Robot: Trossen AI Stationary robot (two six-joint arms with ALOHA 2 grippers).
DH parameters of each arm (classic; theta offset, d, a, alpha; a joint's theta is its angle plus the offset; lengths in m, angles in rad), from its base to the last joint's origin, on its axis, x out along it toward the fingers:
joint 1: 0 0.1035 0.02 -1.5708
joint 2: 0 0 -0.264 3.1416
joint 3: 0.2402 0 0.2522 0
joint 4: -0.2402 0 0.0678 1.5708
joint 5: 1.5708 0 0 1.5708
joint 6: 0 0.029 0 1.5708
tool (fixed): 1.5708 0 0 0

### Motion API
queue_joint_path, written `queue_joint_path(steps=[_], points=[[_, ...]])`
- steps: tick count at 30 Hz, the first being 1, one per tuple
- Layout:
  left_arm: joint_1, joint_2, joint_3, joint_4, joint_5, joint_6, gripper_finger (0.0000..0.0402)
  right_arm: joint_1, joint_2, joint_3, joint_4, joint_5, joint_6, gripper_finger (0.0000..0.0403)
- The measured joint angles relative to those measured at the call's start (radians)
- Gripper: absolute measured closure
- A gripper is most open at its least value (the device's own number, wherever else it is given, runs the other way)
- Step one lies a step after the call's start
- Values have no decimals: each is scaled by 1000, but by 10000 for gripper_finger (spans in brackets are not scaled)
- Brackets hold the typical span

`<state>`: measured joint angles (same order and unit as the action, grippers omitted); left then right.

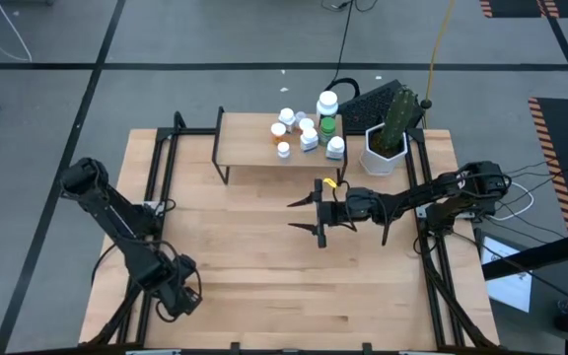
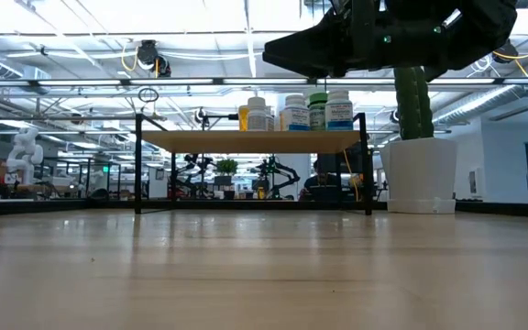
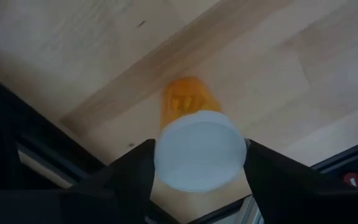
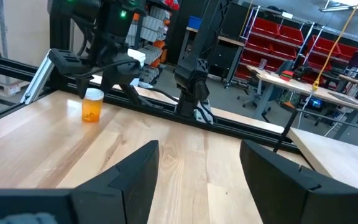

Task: Pick and place medicine bottles onto shelf by color
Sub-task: Put the orange pill bottle on the shelf

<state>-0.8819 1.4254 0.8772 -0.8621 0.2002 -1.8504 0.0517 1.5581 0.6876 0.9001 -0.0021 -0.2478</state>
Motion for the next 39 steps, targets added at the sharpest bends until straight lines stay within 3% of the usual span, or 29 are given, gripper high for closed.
queue_joint_path(steps=[12,19,24,39], points=[[164,0,0,-1,65,233,194,0,0,0,0,0,0,184],[222,-1,26,-9,61,330,174,0,0,0,-20,0,-1,184],[233,-1,64,-37,28,354,181,0,0,0,-23,0,-1,184],[247,-1,237,-342,0,377,180,0,0,0,-22,0,0,184]])
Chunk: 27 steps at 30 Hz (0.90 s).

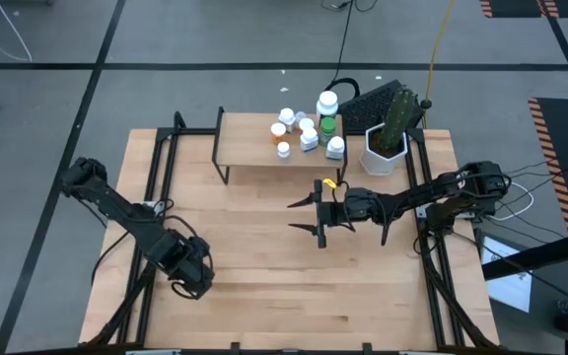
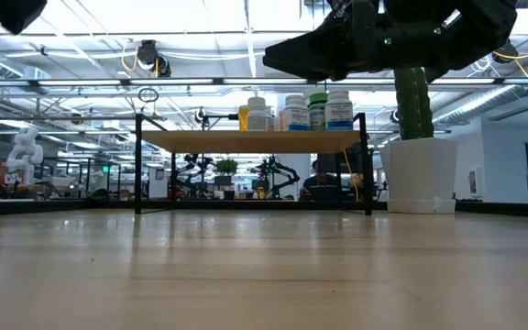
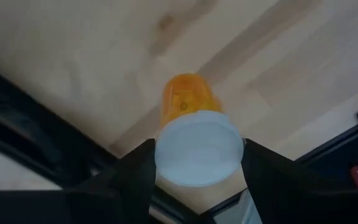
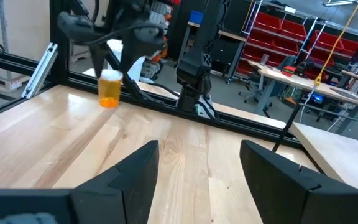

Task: Pick and place medicine bottles onto shelf by color
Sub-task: Put the orange pill bottle on the shelf

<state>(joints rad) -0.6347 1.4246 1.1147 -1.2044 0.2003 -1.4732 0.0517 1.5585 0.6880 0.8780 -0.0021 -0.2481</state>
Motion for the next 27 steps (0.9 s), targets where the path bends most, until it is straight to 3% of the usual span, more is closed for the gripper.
queue_joint_path(steps=[10,27], points=[[88,-1,133,-199,-55,132,181,0,0,0,0,0,0,184],[364,-1,136,-275,-31,479,181,0,0,0,-23,0,-2,184]])
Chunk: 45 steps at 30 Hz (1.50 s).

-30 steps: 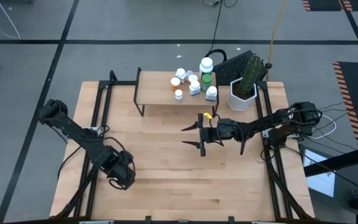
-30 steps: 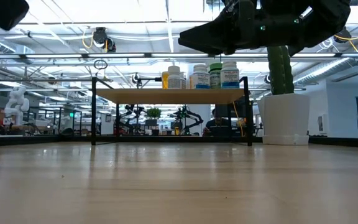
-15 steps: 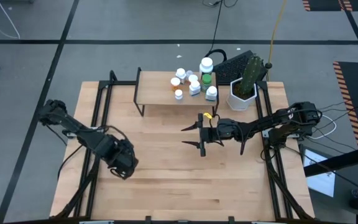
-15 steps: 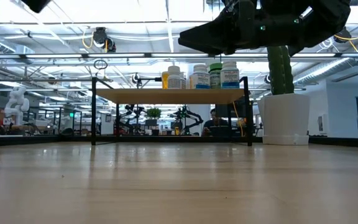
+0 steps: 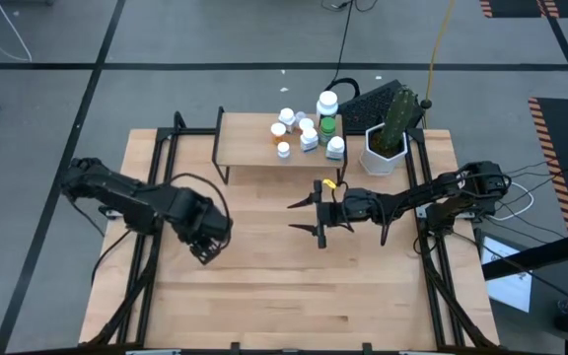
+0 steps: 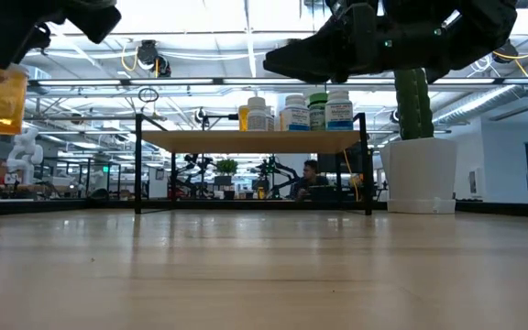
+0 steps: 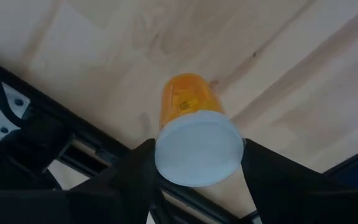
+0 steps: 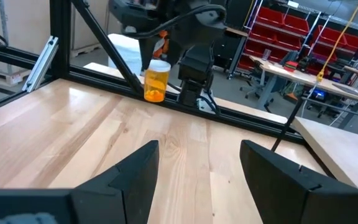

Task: Pick and place medicine bottles onto shelf by color
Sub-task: Put the orange pill bottle on the shelf

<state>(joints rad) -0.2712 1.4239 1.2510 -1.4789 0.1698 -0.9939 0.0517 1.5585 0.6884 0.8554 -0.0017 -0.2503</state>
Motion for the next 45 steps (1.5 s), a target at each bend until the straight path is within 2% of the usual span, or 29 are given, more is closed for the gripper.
queue_joint_path(steps=[11,20,33,45], points=[[156,1,13,-72,40,151,181,0,0,0,-15,0,-5,184],[238,1,213,-93,-29,221,181,0,0,0,-29,0,-16,184],[320,1,507,-92,-37,274,181,0,0,0,-42,0,-24,184],[526,3,556,-92,-89,439,181,0,0,0,-45,0,-24,184]])
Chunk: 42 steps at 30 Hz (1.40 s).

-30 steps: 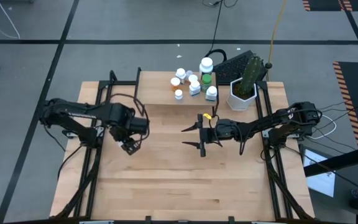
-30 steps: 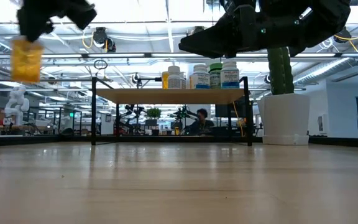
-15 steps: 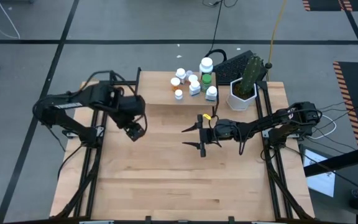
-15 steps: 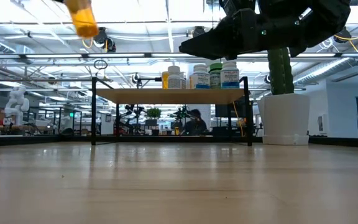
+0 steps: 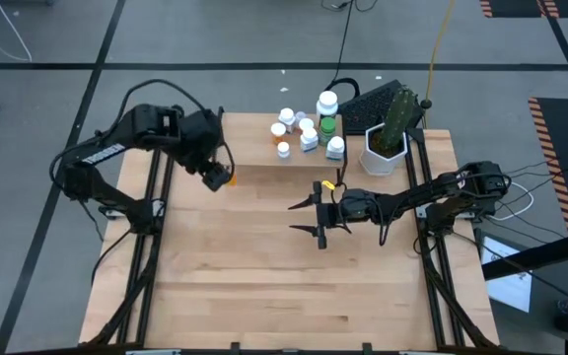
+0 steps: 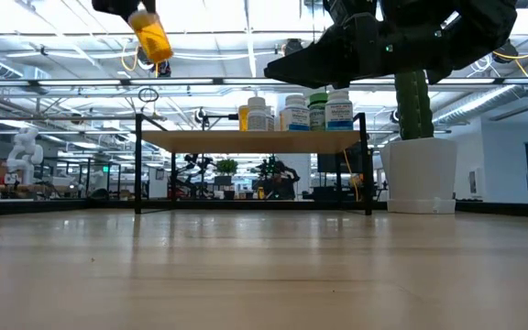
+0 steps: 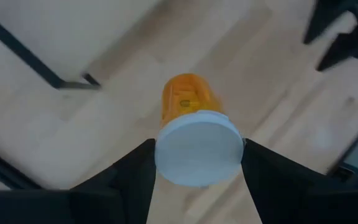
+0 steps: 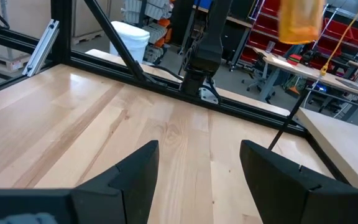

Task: Pick and place medicine bottles onto shelf by color
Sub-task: Put the orange pill bottle on the shelf

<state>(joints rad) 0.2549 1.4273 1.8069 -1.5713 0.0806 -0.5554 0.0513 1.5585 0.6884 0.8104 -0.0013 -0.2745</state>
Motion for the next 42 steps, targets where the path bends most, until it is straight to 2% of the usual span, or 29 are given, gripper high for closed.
queue_joint_path(steps=[8,22,35,42], points=[[153,72,1,0,-64,163,181,-9,0,0,-1,1,-1,184],[352,283,0,88,-56,363,181,-22,0,0,-45,6,1,184],[389,306,0,172,-53,377,179,-33,0,0,-57,5,9,184],[382,306,0,222,-53,370,150,-33,0,0,-60,5,18,184]])
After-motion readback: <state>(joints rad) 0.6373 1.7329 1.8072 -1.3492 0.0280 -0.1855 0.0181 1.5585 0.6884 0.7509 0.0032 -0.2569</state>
